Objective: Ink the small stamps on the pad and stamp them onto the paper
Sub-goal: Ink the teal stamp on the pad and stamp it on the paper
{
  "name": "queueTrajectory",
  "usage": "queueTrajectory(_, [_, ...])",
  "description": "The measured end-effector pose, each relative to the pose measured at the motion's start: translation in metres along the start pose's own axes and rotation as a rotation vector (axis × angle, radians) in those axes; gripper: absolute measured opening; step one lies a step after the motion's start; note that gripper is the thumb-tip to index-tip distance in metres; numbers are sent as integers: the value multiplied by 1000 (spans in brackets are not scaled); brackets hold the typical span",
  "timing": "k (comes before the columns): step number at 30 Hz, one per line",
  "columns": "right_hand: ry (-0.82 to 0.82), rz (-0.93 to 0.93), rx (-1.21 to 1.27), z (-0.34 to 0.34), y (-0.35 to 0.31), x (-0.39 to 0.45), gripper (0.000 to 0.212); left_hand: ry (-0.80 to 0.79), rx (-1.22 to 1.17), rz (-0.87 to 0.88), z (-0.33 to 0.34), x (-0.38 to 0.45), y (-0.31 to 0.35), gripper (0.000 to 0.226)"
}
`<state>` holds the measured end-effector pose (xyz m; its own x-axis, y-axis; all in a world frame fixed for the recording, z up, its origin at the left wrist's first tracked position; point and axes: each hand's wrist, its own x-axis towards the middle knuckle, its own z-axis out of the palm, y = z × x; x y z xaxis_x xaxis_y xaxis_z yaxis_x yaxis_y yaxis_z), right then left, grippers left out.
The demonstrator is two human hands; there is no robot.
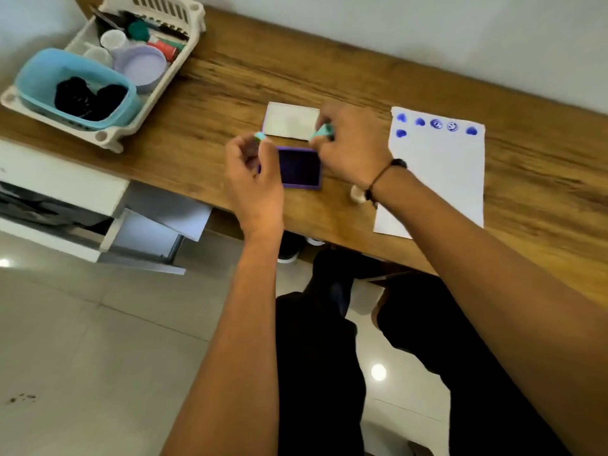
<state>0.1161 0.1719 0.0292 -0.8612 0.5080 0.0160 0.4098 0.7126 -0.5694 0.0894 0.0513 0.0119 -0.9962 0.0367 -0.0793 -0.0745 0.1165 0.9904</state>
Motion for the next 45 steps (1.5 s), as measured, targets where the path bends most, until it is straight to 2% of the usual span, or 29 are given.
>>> queueTrajectory(2, [123,95,68,-26,23,-5,16,-84,-39,83,19,-13,21,12])
queueTrajectory(4, [168,180,80,-53,53,-9,19,-253,-41,180,47,-40,36,10])
queueTrajectory(8, [133,250,32,-84,103,-15,22,-584,110,264,94,-90,29,17])
queueTrajectory(11, [83,230,3,-87,122,-12,22,-681,252,237,115,-97,8,22])
queueTrajectory(15, [44,153,-91,-80,133,-2,22,-696,338,120,131,-94,-10,24])
queueTrajectory(20, [19,48,-176,-66,137,10,22,-616,310,24,134,-89,-19,20])
queueTrajectory(36, [-104,-14,-401,-55,132,18,26,-653,317,6,132,-89,-18,25])
queueTrajectory(45, [-186,-44,-471,-61,129,24,24,-622,268,33,133,-88,-20,25])
